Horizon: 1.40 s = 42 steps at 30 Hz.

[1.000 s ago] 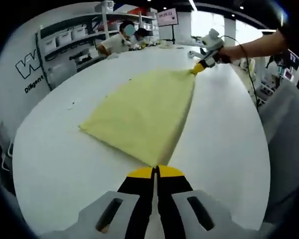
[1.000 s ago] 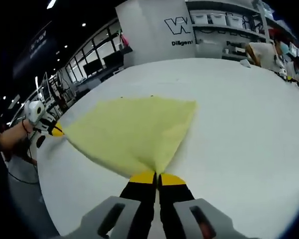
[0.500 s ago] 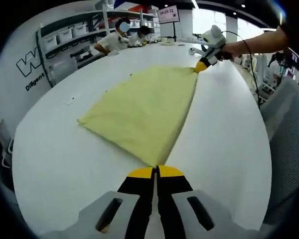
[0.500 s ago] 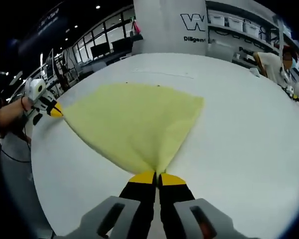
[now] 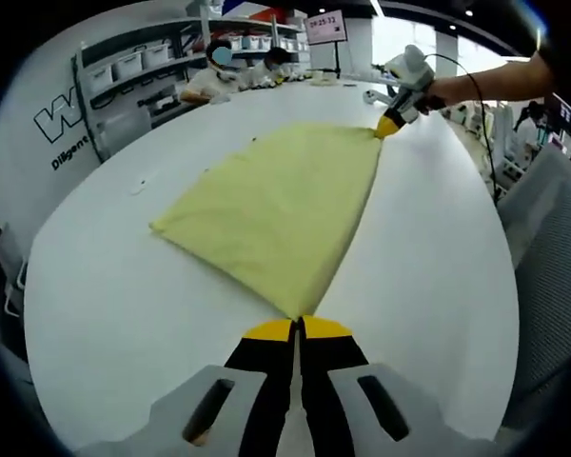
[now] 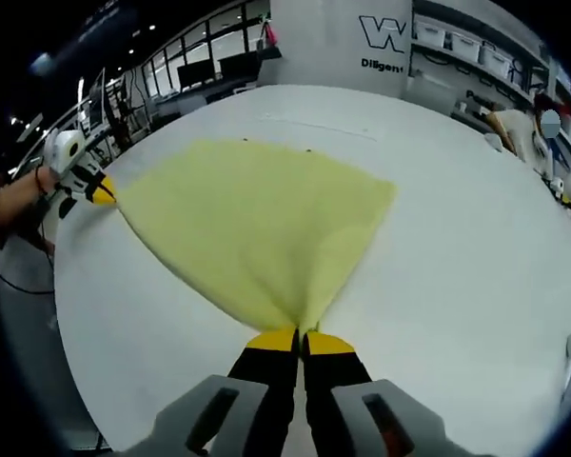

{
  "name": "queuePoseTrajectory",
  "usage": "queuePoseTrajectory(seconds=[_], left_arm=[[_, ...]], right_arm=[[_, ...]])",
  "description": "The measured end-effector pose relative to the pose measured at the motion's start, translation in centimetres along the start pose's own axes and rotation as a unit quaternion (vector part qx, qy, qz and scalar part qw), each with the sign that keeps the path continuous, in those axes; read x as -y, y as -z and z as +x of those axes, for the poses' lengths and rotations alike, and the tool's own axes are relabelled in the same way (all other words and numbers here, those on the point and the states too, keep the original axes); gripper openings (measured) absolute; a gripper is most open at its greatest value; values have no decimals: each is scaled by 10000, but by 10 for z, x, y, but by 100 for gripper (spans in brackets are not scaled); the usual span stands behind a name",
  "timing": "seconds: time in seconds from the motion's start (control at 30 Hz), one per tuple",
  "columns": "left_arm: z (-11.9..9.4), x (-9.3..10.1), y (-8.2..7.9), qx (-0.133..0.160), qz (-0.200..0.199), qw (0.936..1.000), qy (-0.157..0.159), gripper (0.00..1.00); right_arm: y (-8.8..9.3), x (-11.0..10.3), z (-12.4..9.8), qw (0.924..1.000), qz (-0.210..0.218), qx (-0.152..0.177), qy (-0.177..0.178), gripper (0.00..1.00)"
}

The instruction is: Fold the garment on the visible template until the final outline fits inside the template.

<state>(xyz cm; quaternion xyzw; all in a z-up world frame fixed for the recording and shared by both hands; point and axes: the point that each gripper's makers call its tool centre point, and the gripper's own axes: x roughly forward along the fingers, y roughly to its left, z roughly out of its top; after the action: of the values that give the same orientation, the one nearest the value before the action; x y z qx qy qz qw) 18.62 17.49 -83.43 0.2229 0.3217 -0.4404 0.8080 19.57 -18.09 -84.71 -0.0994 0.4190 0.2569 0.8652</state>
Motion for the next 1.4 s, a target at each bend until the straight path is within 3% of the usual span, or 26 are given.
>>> queuePoseTrajectory(seconds=[0.33, 0.47, 0.57, 0.7, 0.9, 1.13, 1.17, 1.23, 1.27, 1.33, 1.4], left_arm=[[-7, 5, 9, 42, -260, 9996, -70, 0], [-9, 11, 0, 253, -301, 9992, -4, 1], [-13, 5, -1, 297, -391, 9985, -260, 5], [-28, -2, -2, 458, -564, 9957, -577, 8], [-48, -4, -7, 779, -953, 9890, -821, 9], [-64, 0, -11, 1021, -1338, 9797, -1090, 16], [-74, 3, -13, 1157, -1530, 9737, -1230, 17], [-80, 2, -13, 1224, -1682, 9678, -1420, 18], [-86, 2, -16, 1394, -1868, 9608, -1504, 20], [-93, 5, -20, 1551, -1923, 9569, -1525, 23], [-96, 5, -19, 1506, -1939, 9557, -1621, 28]], right_arm=[[8, -9, -4, 10000, 54, 17, -38, 0], [3, -13, -5, 9998, -71, 186, -57, 0], [0, -7, -11, 9994, -51, 316, 144, 12], [-9, 4, -30, 9955, 421, 722, 440, 13], [-19, 0, -47, 9892, 656, 1122, 675, 15], [-20, -11, -53, 9860, 827, 1184, 831, 19], [-20, -21, -57, 9826, 1083, 1234, 866, 19], [-19, -28, -59, 9807, 1124, 1291, 949, 19], [-19, -30, -59, 9802, 1138, 1299, 968, 19], [-18, -34, -60, 9802, 1141, 1294, 975, 20], [-17, -40, -61, 9797, 1214, 1304, 925, 23]])
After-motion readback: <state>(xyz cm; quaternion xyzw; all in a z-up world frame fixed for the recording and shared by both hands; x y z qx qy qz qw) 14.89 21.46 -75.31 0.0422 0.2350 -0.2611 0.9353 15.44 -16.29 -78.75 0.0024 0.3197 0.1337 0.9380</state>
